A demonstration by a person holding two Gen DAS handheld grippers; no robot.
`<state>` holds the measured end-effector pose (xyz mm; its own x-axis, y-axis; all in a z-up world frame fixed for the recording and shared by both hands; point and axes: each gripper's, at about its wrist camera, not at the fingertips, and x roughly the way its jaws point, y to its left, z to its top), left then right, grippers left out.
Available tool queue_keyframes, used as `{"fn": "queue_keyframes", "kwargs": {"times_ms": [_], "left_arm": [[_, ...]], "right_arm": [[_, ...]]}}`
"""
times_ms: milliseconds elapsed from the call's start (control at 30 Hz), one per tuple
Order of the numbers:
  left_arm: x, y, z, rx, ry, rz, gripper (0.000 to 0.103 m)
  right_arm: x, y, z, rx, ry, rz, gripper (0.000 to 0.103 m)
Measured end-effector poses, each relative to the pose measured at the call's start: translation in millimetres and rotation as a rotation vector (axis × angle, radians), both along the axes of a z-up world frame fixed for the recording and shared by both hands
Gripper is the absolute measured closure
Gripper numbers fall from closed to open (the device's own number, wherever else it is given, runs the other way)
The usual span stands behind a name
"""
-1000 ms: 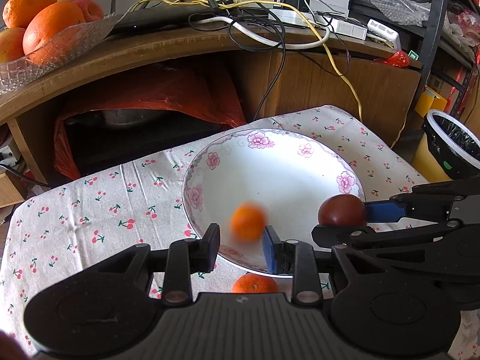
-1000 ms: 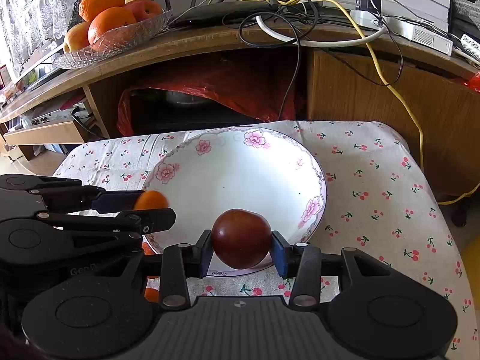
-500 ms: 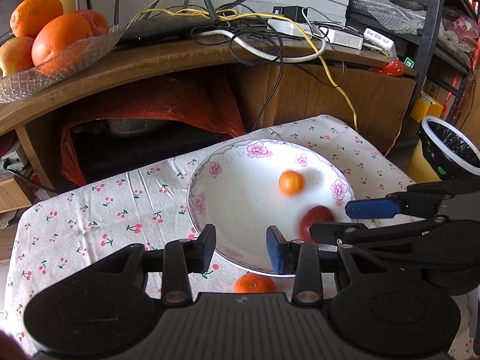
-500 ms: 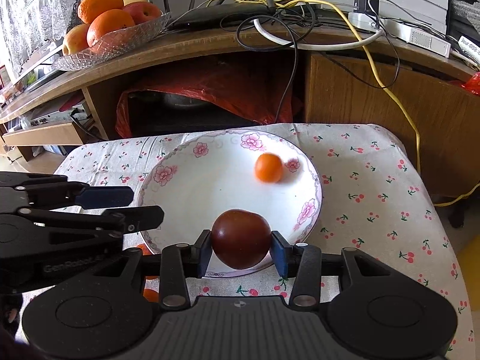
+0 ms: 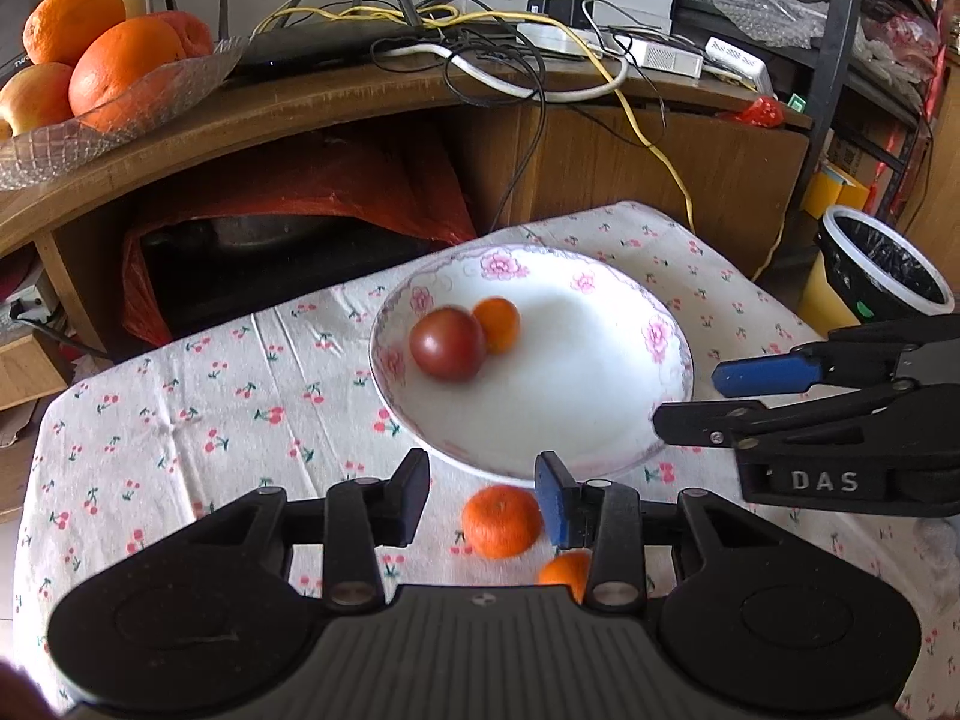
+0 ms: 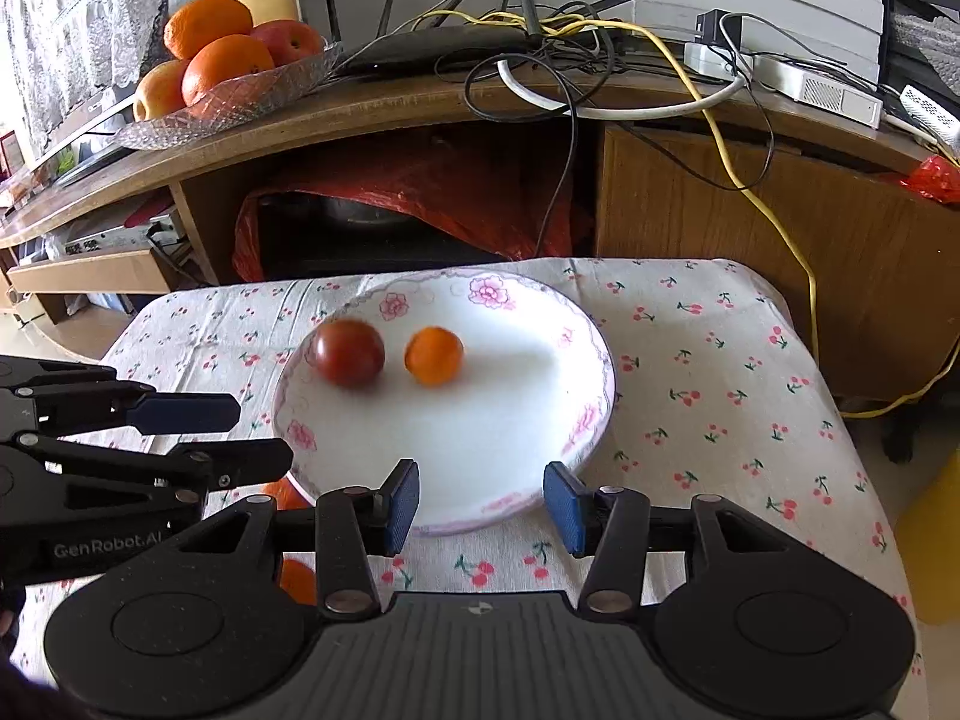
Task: Organize fruits
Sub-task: 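Return both tools to the fruits and grasp a red tomato with each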
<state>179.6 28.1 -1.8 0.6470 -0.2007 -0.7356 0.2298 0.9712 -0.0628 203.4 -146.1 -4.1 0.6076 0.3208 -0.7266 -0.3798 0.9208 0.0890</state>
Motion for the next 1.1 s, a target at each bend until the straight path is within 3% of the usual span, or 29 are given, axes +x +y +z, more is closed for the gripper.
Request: {"fn": "queue_keyframes", "kwargs": {"times_ms": [667, 1100], "left_arm": [[-46, 6, -9, -0.012, 0.067, -0.101, 0.053], [-62, -26, -20, -0.037, 0.12, -0.215, 0.053]], "right_arm": [[-41, -10, -7, -0.024, 0.075, 0.08, 0.059], [-51, -10, -21, -0.053, 0.13, 0.137, 0.058]]}}
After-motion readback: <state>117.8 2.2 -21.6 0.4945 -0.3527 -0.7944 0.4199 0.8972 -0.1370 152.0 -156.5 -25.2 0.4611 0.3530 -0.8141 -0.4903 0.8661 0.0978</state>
